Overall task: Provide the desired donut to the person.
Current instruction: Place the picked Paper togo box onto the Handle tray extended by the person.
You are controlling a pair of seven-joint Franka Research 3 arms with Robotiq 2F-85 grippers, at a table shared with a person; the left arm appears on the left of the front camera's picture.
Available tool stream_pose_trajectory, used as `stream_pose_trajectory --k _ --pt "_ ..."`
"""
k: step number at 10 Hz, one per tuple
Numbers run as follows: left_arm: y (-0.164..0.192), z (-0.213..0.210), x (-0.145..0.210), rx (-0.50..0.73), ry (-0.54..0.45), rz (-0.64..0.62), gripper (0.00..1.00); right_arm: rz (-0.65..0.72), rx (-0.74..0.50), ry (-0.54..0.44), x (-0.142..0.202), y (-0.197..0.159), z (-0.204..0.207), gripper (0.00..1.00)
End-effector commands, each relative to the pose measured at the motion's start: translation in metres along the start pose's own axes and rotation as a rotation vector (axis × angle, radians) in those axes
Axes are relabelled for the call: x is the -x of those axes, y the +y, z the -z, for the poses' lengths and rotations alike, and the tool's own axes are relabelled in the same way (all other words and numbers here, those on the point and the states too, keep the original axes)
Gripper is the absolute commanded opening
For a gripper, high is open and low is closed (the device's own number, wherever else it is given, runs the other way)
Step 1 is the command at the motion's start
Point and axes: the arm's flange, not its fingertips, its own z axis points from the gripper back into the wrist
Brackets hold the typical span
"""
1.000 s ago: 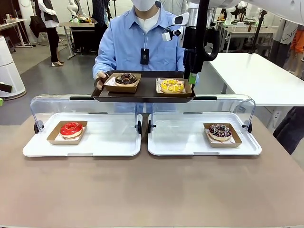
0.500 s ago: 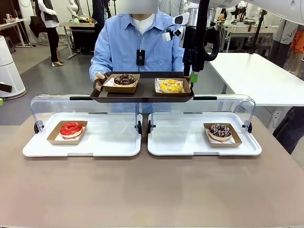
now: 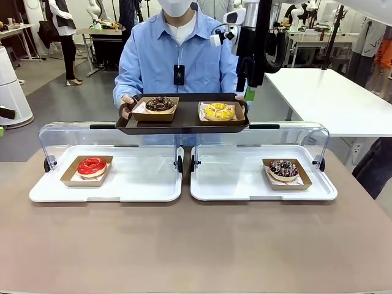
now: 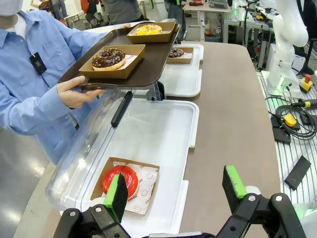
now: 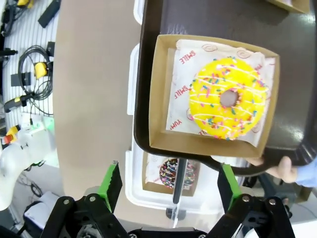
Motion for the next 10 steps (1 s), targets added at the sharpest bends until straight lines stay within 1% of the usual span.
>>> stream_pose_trajectory --k 1,2,3,5,7,8,9,10 --pt "-0.001 -0.001 -0.001 -0.010 -0.011 -0.011 1.00 0.014 0.093 -0.005 0.022 0.053 0.003 1.00" --pt "-0.001 -0.001 -0.001 -0.010 -0.011 -0.011 1.00 0.018 0.106 -0.020 0.039 0.071 0.006 1.00" --pt "-0.001 -0.001 -0.001 -0.010 -0.011 -0.011 1.00 0.035 0.094 -0.029 0.055 0.088 0.014 1.00" --pt "-0.001 -0.001 -0.001 -0.010 -0.011 -0.011 1.00 0.050 0.104 -0.036 0.080 0.119 0.037 1.00" --pt "-0.001 -0.001 -0.001 -0.010 -0.011 -0.011 1.00 0.063 0.122 -0.075 0.091 0.130 0.042 1.00" --pt "-0.001 -0.001 -0.001 -0.010 -0.011 -0.011 1.00 0.070 0.121 -0.104 0.096 0.129 0.043 1.00" --pt "-0.001 -0.001 -0.001 -0.010 -0.011 -0.011 1.00 0.103 0.098 -0.130 0.097 0.117 0.043 1.00" --pt "-0.001 -0.001 -0.001 -0.010 -0.011 -0.011 1.00 0.092 0.101 -0.044 0.096 0.127 0.039 1.00"
